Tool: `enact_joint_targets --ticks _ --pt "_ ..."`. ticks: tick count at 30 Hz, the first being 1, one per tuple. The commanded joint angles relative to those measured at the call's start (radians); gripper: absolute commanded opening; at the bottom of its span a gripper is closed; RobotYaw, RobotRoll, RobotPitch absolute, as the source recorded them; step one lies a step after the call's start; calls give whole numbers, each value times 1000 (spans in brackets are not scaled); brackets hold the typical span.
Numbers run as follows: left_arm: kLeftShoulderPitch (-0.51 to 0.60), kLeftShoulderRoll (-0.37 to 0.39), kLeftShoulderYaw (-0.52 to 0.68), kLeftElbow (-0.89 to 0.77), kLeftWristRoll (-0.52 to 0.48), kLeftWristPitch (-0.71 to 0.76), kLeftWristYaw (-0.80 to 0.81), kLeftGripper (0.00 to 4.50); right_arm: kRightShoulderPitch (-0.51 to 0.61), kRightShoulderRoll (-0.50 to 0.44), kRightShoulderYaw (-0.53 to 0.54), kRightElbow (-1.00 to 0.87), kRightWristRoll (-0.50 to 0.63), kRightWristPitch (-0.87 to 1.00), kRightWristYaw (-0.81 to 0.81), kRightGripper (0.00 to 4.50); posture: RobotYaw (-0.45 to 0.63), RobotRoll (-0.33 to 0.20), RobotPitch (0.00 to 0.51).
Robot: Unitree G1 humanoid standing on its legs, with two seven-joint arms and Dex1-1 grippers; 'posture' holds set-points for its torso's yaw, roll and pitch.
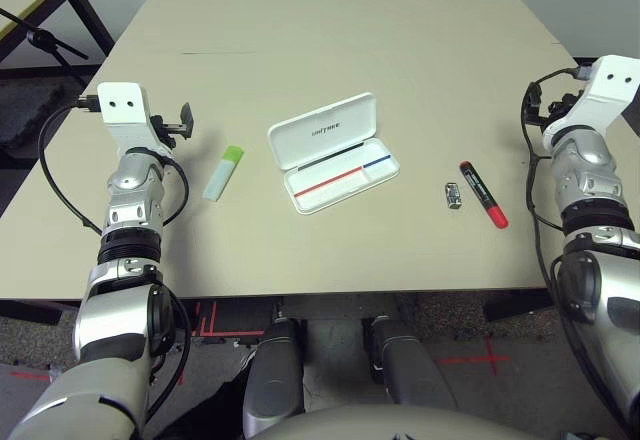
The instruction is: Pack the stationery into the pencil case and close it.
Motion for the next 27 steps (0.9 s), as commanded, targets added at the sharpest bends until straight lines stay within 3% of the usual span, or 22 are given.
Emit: enact_joint_targets --ticks 1,14,21,27 --pt "4 14 9 3 -5 -9 7 4476 -17 -3 0 23 -6 -17 -1 4500 -15 0 131" --pt "17 20 11 -15 -10 -2 -3 4476 -21 -10 20 16 -16 -8 49 4500 -31 0 137" --pt "33 57 16 -47 -23 21 -50 4476 -2 -41 99 -55 -42 64 243 4500 -40 0 142" --pt "119 115 20 -198 -78 117 -190 4476 70 -107 198 -206 -52 162 510 4500 -44 0 145"
